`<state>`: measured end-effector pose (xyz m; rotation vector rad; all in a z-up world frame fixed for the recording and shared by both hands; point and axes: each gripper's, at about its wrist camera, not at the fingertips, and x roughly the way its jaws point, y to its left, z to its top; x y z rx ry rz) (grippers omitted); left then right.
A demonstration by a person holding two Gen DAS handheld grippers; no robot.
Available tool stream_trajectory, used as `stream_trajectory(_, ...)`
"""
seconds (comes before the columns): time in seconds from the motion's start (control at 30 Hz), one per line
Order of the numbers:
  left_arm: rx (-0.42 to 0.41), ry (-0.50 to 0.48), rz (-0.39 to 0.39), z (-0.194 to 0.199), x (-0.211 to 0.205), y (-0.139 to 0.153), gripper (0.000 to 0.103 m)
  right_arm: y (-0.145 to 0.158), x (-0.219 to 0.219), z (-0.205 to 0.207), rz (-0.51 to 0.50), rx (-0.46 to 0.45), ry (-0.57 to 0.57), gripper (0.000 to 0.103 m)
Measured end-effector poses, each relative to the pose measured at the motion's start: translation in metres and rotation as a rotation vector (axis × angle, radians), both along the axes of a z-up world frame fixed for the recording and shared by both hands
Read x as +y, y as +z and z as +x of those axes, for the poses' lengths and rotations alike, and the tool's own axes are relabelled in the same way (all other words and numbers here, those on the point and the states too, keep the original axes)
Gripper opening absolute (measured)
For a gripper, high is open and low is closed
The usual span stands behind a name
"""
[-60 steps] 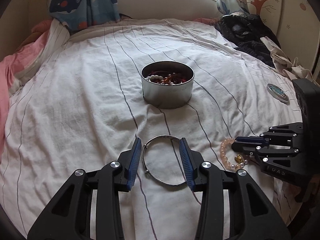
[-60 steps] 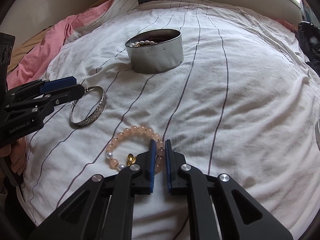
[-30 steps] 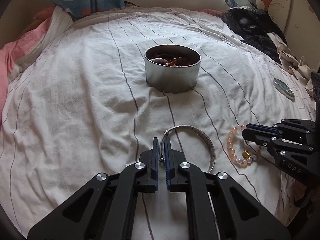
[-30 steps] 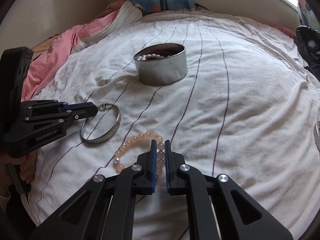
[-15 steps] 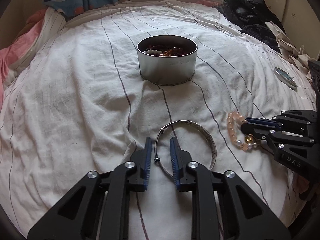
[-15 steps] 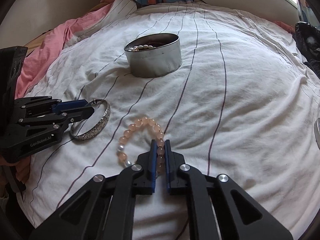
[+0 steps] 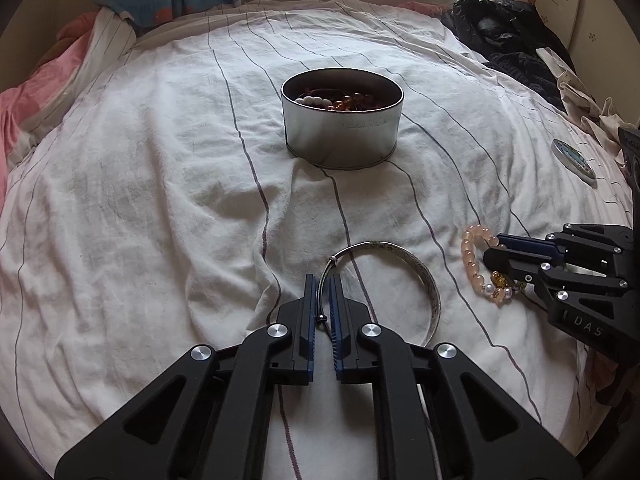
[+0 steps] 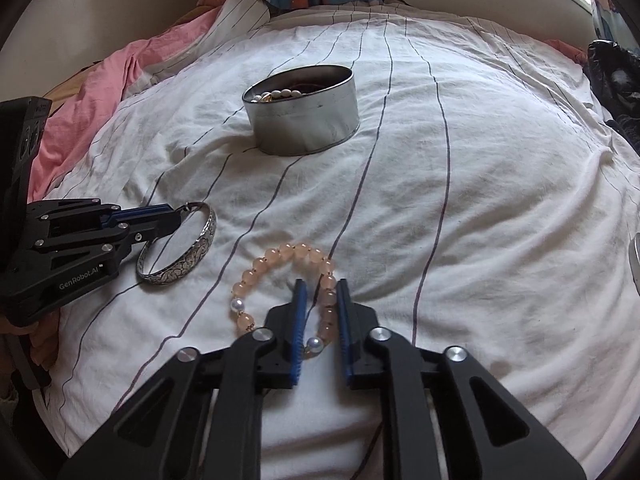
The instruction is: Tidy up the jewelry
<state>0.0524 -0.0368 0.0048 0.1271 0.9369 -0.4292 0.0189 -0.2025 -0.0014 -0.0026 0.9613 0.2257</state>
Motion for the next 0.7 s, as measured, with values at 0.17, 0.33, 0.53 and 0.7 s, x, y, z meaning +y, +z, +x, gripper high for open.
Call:
stream_trajectory(0.17,-0.001,0.0,-0.001,-0.0012,-0.0004,0.0007,0.007,0.0016,-0.0011,-0.0004,0.001,-0.015,-0.015,0.009)
stream_trajectory(0.33,0.012,0.001,-0.004,0.0001,0.0003,-0.0005,0.008,-0.0021,-0.0013,0.003,0.003,0.007,-0.007,0.013)
stream_trajectory(0.53,0.016,-0.006,-0.006,0.0006,-0.0004,-0.0008,0.012,-0.0025,-0.0021,0.0037,0.008,0.011,-0.008,0.013)
stream_trajectory(0.7,0.032,-0.032,-0.044,0.0006,-0.0006,-0.0005,0.027,-0.0028,-0.0014,0.0042,0.02,0.016,0.002,0.022)
